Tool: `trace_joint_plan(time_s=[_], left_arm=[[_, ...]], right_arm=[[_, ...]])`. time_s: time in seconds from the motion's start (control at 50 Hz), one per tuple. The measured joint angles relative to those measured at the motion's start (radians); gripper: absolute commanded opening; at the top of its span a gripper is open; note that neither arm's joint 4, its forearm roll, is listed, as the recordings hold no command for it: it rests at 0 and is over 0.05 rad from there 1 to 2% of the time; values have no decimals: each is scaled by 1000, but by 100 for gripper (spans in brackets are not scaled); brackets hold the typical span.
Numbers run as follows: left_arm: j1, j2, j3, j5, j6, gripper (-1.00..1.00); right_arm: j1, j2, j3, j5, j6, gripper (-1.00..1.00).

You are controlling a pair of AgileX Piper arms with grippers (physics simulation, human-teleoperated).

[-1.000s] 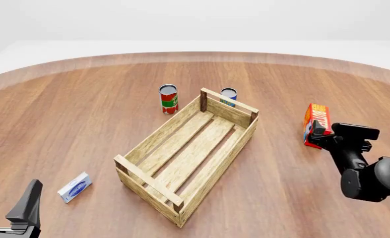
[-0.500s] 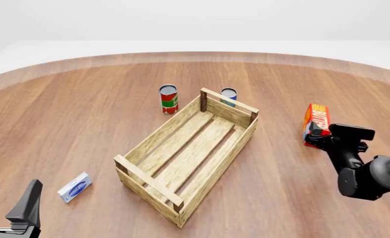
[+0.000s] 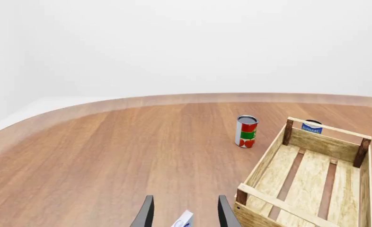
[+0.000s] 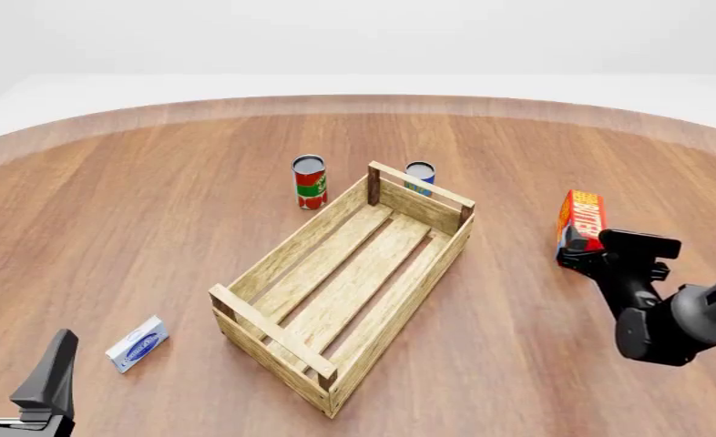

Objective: Pick up the butter and put it in the tray.

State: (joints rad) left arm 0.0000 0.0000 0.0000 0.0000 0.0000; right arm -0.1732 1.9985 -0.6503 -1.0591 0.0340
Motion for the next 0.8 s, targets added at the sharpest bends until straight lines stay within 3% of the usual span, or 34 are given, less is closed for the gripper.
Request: trace_joint_plan(time_s=[0.8], left_arm=[[0,0,0,0,0,100]], right_arm=[[-2,71,-55,8,-4,100]])
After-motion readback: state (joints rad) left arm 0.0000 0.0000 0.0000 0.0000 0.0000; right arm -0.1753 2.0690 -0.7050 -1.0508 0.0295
